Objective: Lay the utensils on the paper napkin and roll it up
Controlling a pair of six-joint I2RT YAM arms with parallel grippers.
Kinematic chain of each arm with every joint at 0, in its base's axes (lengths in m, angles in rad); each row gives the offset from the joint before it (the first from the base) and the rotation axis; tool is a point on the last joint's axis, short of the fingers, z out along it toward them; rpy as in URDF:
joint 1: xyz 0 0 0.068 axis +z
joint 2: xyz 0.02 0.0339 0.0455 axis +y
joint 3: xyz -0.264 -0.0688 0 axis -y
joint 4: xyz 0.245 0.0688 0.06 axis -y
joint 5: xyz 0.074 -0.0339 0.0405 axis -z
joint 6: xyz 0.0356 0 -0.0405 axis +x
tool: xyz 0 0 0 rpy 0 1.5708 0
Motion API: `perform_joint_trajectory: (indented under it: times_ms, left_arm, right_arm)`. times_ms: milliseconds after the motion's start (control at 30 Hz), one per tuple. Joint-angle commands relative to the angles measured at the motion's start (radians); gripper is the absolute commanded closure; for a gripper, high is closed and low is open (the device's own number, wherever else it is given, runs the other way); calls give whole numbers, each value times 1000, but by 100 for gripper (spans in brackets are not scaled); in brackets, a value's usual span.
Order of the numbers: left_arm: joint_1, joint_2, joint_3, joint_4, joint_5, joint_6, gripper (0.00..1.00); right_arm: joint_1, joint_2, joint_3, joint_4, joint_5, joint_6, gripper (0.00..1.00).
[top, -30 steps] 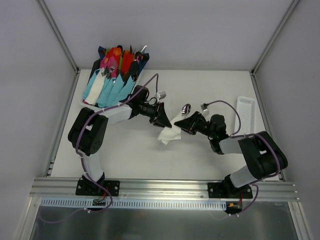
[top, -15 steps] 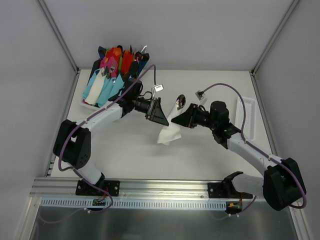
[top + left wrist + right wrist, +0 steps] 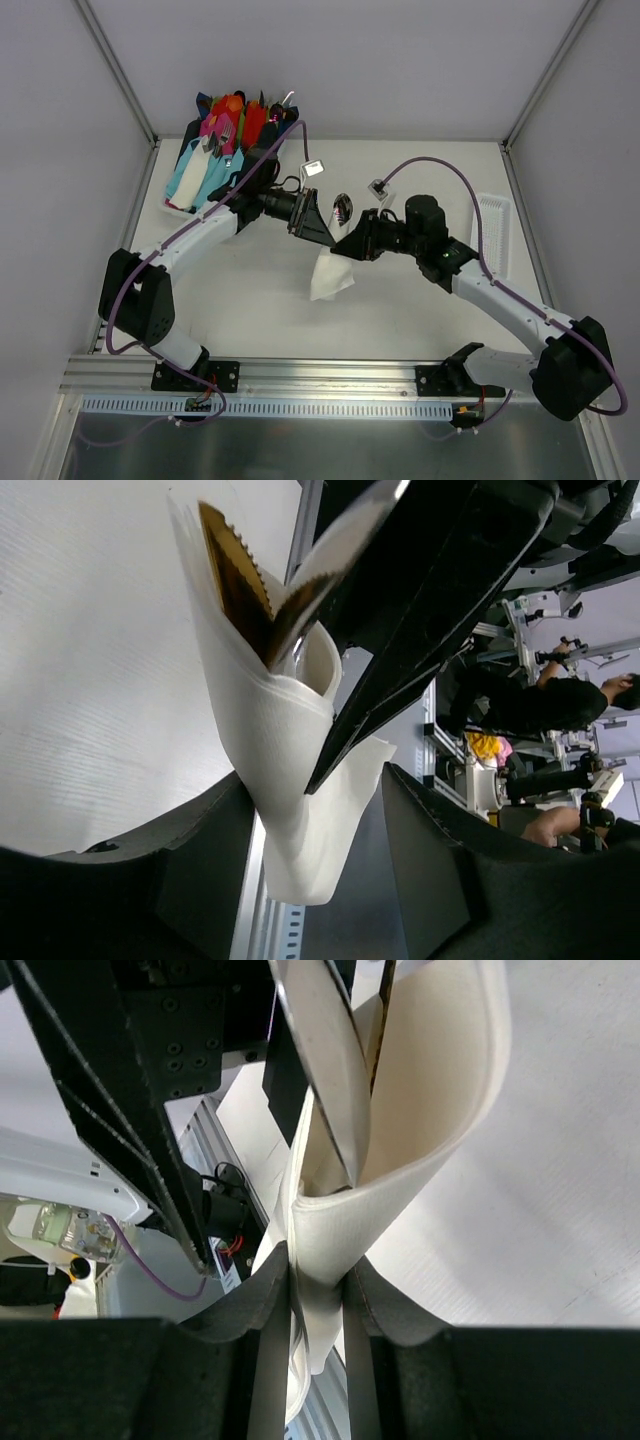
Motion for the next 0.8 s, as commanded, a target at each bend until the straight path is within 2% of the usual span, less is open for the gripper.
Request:
perform_joint_trajectory:
  times_ms: [0, 200, 267, 367, 533, 667, 767]
  left_arm:
    - [10, -30, 54, 43, 13, -19, 49]
    - [8, -26, 45, 102, 31, -82, 57]
    - [10, -24, 39, 112, 28, -105, 65]
    - [8, -21, 28, 141, 34, -143, 70]
    - [10, -10, 2, 260, 59, -258, 66]
    - [10, -6, -27, 428, 77, -395, 62]
    - [10, -1, -29, 442, 77, -412, 61]
  right_arm:
    - [40, -37, 56, -27, -24, -59, 100]
    - [67, -40, 56, -29, -18, -85, 100]
    - [70, -41, 58, -29, -18, -90, 100]
    - [77, -41, 64, -29, -26, -98, 100]
    - [100, -30, 81, -44, -35, -115, 100]
    - [107, -27, 87, -49, -32, -121, 100]
    - [109, -26, 93, -57, -33, -125, 100]
